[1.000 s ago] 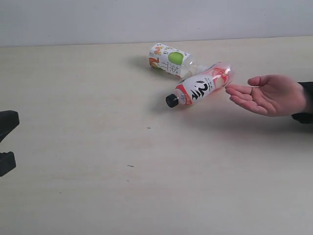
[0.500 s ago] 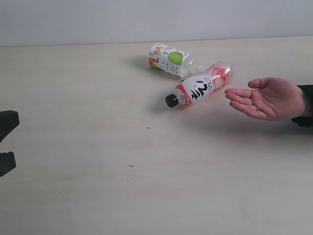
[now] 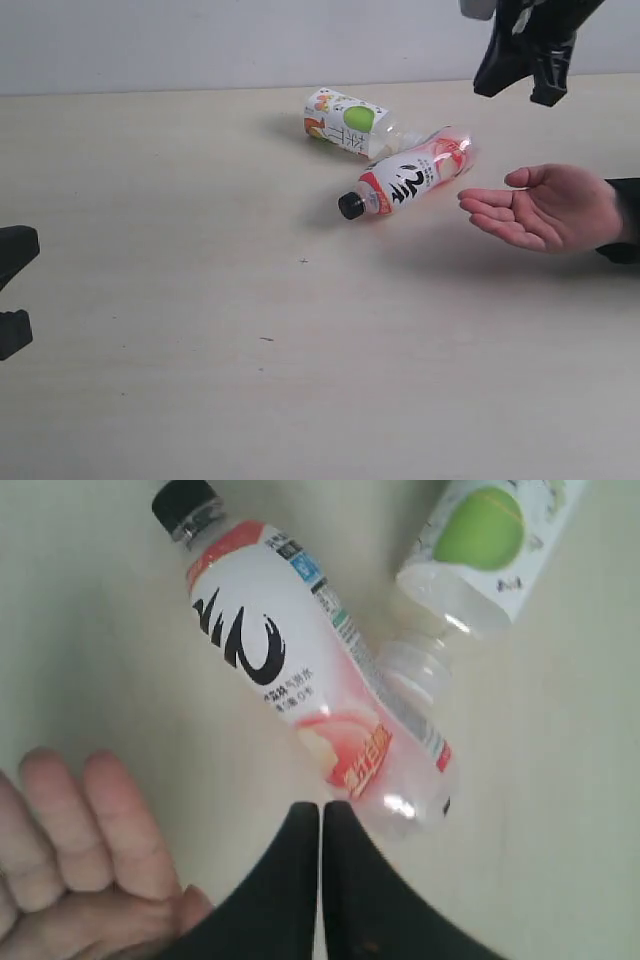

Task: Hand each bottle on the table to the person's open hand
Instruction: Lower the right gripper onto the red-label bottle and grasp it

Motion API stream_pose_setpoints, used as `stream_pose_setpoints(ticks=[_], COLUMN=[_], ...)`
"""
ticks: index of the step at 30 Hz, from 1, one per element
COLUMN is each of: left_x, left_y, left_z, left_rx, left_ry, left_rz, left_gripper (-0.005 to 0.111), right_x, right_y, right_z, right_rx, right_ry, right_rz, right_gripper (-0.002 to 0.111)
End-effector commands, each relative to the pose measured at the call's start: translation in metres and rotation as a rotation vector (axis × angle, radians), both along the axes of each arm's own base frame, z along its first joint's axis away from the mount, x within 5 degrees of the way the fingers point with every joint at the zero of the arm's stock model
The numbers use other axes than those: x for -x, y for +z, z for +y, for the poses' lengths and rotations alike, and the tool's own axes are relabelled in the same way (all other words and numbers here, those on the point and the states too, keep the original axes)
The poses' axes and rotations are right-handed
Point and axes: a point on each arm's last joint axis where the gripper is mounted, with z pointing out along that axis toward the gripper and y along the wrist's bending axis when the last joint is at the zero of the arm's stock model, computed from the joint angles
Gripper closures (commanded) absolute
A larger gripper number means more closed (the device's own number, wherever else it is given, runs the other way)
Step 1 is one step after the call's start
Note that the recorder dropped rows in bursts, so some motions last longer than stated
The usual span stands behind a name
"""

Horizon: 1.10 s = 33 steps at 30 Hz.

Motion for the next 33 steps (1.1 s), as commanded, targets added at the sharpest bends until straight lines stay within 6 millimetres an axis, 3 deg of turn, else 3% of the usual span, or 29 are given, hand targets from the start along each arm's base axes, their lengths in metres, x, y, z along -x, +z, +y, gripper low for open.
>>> stream_pose_setpoints(ticks=[1,6,10,14,18,21,33], left_x=[0.001,0.001,0.001,0.001,0.001,0.001,0.001], left_y=[-0.001,-0.001,-0.001,-0.001,-0.001,-0.001,-0.001], left_z=[0.001,0.001,0.001,0.001,0.001,0.001,0.001], left_rx=[0.013,0.013,0.013,0.013,0.013,0.013,0.013], left_ry=[0.009,0.009,0.009,0.009,0.009,0.009,0.009], left_rz=[0.004,0.004,0.004,0.004,0.004,0.004,0.004], left_gripper=[0.107,0.107,0.107,0.107,0.107,0.107,0.107], right_x=[-0.008,-0.005,-0.002,-0.003,-0.008,-0.01,-0.016], right_y=[-0.019,-0.046,-0.05,-0.054,-0.074,-0.089,-0.118], right_z=[0.032,0.077,0.092,0.091,0.087,0.088,0.092], right_rx=[0.018,0.13,0.123,0.159,0.243,0.253,0.26], right_ry=[0.172,0.347,0.369,0.385,0.422,0.436,0.445], right_rz=[-0.023,-0.106,-0.141,-0.143,-0.123,-0.099,-0.086], right_gripper=[0.093,0.048,0.03,0.029,0.029,0.029,0.022])
